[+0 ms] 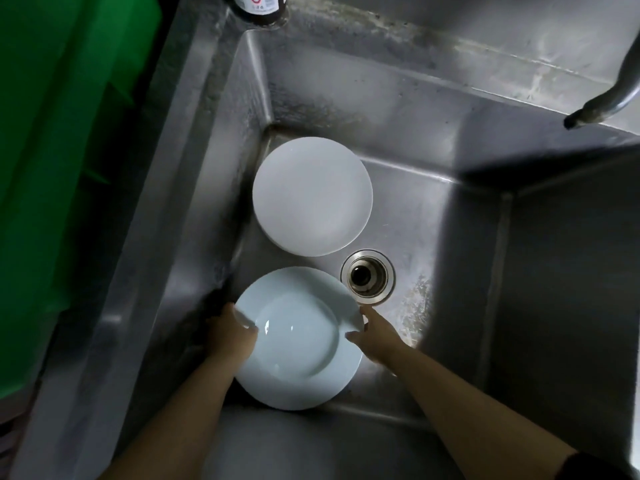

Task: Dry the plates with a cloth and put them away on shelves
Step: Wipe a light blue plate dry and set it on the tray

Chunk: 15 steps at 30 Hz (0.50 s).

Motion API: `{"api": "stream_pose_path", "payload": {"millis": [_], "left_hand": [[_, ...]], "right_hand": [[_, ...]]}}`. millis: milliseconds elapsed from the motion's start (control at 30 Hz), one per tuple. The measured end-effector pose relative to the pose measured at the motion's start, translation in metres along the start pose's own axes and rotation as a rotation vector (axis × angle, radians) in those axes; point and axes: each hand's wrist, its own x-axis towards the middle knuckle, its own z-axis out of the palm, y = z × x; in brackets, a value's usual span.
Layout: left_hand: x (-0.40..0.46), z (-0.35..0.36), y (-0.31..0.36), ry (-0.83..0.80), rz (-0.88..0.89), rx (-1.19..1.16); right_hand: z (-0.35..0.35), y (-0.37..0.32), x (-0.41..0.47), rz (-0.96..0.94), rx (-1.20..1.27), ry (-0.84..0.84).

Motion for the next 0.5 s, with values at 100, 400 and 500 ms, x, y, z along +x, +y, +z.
{"api": "stream_pose_path", "payload": {"millis": [100,400,500], "left_hand": [[-0.024,-0.008,0.011,-0.052,0.097,-0.036],[-0.095,-0.053,0.069,-0.428,0.379,-0.22],[-0.117,-0.066,0.096,-0.555,0.505,-0.151]], "right_hand": [[-0.018,0.007,-0.016,-0.005,0.006,0.109],[-0.105,0.023,-0.101,-0.157,0.125,0.401],[-0.132,0.026,-0.133,-0.229,0.167,0.516]]}}
